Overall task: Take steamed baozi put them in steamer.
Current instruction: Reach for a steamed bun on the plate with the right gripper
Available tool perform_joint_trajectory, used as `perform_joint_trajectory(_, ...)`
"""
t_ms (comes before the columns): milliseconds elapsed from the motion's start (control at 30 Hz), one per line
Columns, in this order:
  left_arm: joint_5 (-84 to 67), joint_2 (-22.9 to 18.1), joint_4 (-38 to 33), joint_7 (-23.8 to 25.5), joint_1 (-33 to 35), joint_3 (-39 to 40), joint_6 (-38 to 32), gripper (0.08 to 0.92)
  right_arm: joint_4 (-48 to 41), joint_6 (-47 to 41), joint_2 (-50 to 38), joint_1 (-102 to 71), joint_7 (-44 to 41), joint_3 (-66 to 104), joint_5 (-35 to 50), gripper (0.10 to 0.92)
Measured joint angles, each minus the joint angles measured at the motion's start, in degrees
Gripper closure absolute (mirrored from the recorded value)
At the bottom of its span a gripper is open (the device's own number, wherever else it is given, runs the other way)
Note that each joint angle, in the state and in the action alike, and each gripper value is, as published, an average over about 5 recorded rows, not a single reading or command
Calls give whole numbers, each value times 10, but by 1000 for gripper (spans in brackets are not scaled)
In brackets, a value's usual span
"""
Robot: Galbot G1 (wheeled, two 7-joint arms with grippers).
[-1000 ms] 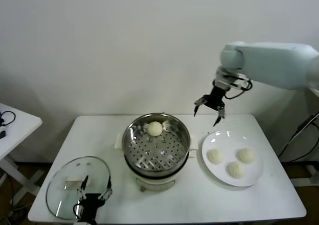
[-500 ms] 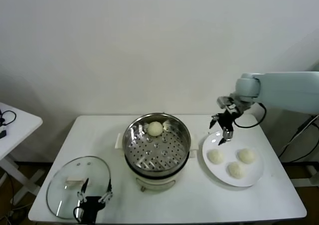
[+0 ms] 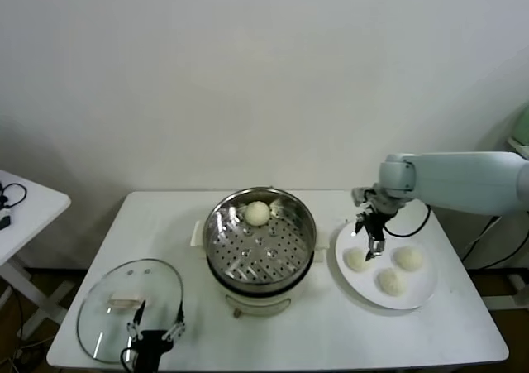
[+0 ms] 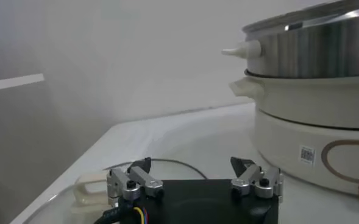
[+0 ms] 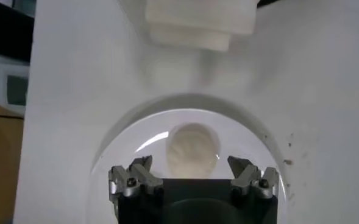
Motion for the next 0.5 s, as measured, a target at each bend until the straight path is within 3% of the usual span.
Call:
perform_joint_trajectory(333, 3, -1, 8, -2, -1, -1, -5, 177, -34, -17, 10, -66, 17, 29, -37, 210)
perform_joint_trajectory(500, 3, 0, 10, -2, -3, -2, -6, 177, -45, -21, 14, -86, 26, 43, -53, 311)
